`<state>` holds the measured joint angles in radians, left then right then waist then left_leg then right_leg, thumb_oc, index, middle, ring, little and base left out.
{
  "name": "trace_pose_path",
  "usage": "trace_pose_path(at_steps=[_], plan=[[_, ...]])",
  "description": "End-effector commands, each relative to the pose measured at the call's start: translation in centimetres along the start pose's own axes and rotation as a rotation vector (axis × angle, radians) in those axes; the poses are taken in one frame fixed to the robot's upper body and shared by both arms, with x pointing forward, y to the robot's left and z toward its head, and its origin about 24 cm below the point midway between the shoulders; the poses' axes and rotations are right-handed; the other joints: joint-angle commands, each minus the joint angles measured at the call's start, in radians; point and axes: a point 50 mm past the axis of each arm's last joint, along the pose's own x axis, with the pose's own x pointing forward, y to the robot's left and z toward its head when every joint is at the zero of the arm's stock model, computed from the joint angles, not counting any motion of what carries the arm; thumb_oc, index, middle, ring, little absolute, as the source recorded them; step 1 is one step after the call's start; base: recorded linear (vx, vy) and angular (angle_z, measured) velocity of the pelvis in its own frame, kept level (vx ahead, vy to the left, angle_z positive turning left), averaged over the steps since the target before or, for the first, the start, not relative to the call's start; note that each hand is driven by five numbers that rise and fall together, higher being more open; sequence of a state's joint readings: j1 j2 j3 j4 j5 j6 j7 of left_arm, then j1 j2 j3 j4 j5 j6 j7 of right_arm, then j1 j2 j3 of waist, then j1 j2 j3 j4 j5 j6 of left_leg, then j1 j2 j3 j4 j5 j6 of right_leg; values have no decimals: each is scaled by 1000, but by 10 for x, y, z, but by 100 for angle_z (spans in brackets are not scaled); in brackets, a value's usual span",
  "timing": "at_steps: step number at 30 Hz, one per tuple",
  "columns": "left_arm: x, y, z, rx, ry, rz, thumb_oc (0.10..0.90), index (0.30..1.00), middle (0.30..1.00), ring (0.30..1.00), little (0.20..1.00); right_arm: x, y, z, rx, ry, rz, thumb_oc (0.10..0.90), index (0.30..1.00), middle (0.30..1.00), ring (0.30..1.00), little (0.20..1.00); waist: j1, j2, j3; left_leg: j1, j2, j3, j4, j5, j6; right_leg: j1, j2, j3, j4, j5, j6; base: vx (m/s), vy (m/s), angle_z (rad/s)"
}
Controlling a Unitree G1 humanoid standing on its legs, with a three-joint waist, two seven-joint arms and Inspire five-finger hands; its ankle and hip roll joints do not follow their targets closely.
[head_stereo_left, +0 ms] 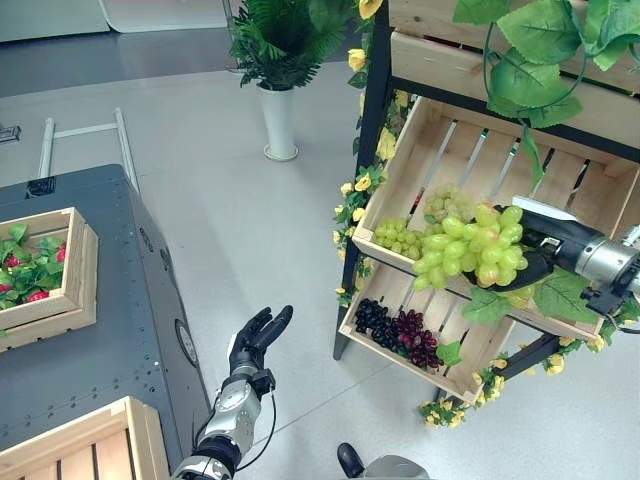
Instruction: Pick up the fruits from the basket on one side to the basket on the other side
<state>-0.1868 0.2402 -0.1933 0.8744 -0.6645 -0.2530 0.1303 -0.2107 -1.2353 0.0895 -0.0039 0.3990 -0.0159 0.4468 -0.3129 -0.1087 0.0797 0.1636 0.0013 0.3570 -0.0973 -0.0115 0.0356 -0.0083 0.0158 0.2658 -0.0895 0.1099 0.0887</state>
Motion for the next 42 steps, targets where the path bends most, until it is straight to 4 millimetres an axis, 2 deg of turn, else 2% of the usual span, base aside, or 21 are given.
trace_pose_path(at_steps=[1,6,9,11,16,17,19,28,36,37,38,42], plan=[[3,-4,20,35,-132,-59,800,900,900,900,900,-22,-65,16,45,-129,-399,400,300,300,300,300,45,11,-78,-6,-23,-68,16,-118,25,19,50,-40,2,-26,-8,0,0,0],[1,-5,16,50,-117,-64,800,900,900,900,900,-27,-73,-11,110,-31,-464,400,300,300,300,300,58,5,-80,-6,-23,-79,14,-116,26,23,49,-48,2,-26,-8,0,0,0],[1,-5,16,59,-117,-68,800,900,900,900,900,-30,-79,-19,95,24,-489,400,300,300,300,300,65,2,-81,-6,-22,-82,12,-116,26,22,49,-54,2,-25,-7,0,0,0],[1,-7,18,67,-123,-78,800,900,900,900,900,-38,-91,-28,58,102,-525,400,300,300,300,300,75,-1,-79,-9,-22,-87,11,-113,25,20,48,-63,2,-23,-6,0,0,0],[2,-9,20,72,-123,-88,800,900,900,900,900,-47,-110,-32,53,176,-560,400,300,300,300,300,91,-6,-78,-13,-22,-99,10,-109,23,19,49,-72,2,-23,-7,-11,-15,0],[3,-9,21,81,-120,-100,800,900,900,900,900,-46,-115,-34,64,203,-568,400,300,300,300,300,105,-19,-78,-24,-24,-91,10,-86,19,9,48,-72,2,-6,-13,-52,-71,0],[3,-10,20,85,-116,-106,800,900,900,900,900,-43,-118,-32,77,209,-568,400,300,300,300,300,110,-20,-79,-25,-25,-95,10,-86,19,8,48,-74,2,-6,-13,-26,-36,-1],[3,-15,20,98,-114,-154,800,900,900,900,900,-29,-130,-29,7,302,-556,400,300,300,300,300,140,-29,-76,-30,-27,-110,15,-84,22,11,47,-91,2,-7,-16,4,1,1],[1,-18,19,162,-106,-229,800,900,900,900,900,-22,-129,-34,71,322,-549,400,300,300,300,300,163,-31,-68,-33,-29,-123,15,-83,26,12,44,-101,2,-7,-15,7,0,4],[1,-15,16,158,-90,-226,800,900,900,900,900,-22,-129,-37,74,341,-560,707,761,761,761,761,166,-31,-65,-34,-29,-123,18,-84,27,13,43,-102,2,-7,-15,0,0,0],[1,-15,16,157,-88,-226,800,900,900,900,900,-22,-129,-37,75,346,-561,800,900,900,900,900,167,-32,-67,-37,-29,-121,18,-82,27,9,43,-100,2,-5,-16,0,0,0],[0,-13,13,123,-80,-231,800,900,900,900,900,-25,-129,-44,95,386,-573,800,900,900,900,900,166,-29,-56,-35,-27,-122,23,-86,27,15,43,-103,2,-8,-18,0,0,0]])
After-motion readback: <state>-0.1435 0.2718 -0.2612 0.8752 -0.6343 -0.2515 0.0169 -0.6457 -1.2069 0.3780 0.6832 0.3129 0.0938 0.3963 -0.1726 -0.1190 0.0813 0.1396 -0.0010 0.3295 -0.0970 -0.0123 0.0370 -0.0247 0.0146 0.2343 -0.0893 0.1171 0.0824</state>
